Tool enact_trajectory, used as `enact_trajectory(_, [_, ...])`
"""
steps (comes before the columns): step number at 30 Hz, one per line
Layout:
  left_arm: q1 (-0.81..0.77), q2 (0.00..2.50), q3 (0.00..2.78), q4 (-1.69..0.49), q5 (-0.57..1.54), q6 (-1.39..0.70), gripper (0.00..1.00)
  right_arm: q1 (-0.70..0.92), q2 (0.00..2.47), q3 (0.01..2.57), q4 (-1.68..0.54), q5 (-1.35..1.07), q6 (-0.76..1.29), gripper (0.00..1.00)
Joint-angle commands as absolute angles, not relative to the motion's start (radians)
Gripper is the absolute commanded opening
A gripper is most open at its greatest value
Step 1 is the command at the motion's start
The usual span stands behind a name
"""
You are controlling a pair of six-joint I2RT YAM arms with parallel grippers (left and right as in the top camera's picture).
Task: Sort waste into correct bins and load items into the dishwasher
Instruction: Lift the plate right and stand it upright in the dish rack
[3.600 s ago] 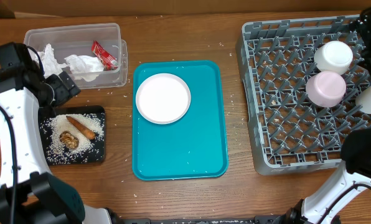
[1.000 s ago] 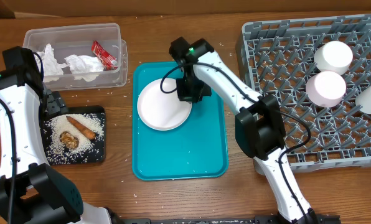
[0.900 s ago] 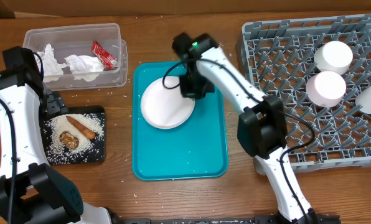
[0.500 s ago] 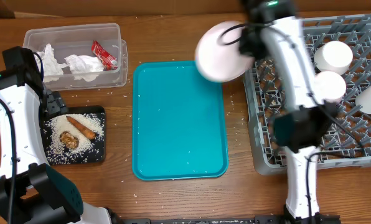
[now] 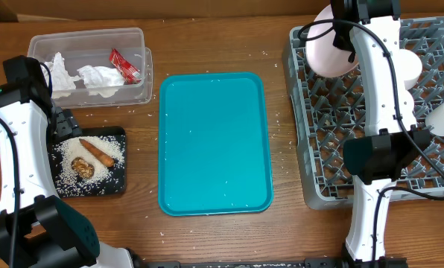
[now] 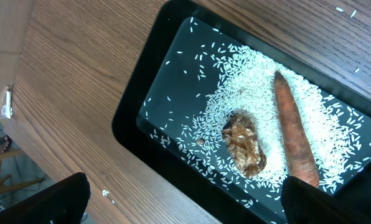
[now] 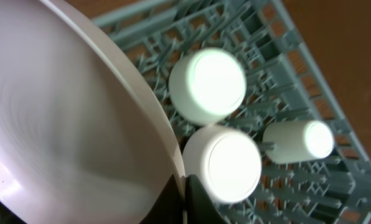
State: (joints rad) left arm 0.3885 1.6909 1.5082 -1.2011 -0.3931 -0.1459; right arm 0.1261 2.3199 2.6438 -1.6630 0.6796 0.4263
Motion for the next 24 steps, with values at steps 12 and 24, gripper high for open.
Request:
enact_trajectory(12, [0.392,1.693,1.518,-1.2,-0.391,-0.131,1.0,0.119,2.304,2.481,-1.529,0.845,0.444,0.04])
enact_trajectory(24, [0.392,1.693,1.518,-1.2,-0.391,-0.131,1.0,0.125,2.304,2.463,-1.544,0.679,0.445,0.09])
